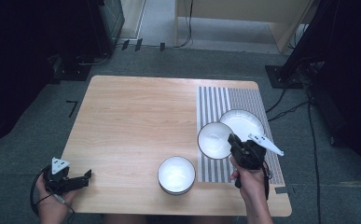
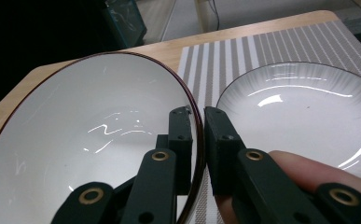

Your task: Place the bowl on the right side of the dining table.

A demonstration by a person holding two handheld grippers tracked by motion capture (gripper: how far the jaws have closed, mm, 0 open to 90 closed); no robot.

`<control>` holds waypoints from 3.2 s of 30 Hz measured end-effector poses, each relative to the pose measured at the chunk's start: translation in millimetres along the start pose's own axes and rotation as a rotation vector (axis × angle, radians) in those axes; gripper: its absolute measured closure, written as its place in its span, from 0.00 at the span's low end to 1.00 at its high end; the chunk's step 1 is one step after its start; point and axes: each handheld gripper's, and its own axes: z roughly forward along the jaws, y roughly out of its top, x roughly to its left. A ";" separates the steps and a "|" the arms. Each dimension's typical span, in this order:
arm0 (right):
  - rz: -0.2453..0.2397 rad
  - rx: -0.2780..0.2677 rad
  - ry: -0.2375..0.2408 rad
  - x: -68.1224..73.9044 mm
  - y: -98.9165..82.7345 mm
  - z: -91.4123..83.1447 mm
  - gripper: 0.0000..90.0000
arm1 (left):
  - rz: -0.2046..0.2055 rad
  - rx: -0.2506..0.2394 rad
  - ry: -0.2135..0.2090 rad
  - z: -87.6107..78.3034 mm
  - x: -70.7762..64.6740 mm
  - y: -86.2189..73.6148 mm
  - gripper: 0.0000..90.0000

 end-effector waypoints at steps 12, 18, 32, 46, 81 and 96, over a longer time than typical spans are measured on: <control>0.026 0.020 -0.072 -19.5 5.1 18.5 0.92 | -0.002 -0.002 0.000 0.1 -0.1 0.0 0.00; 0.029 0.026 -0.097 -26.8 7.0 24.3 0.92 | -0.001 -0.001 0.000 0.0 -0.1 0.0 0.00; 0.071 0.040 -0.149 -48.4 10.1 39.6 0.93 | -0.002 -0.001 0.000 0.1 -0.1 0.0 0.00; 0.090 0.052 -0.219 -69.4 11.0 53.0 0.93 | -0.002 -0.001 0.000 0.1 -0.1 0.0 0.00; 0.134 0.079 -0.341 -109.3 13.8 87.4 0.92 | -0.002 -0.002 0.000 0.1 -0.1 0.0 0.00; 0.245 0.086 -0.263 -119.6 17.3 92.4 0.79 | -0.001 -0.002 0.000 0.1 -0.1 -0.1 0.00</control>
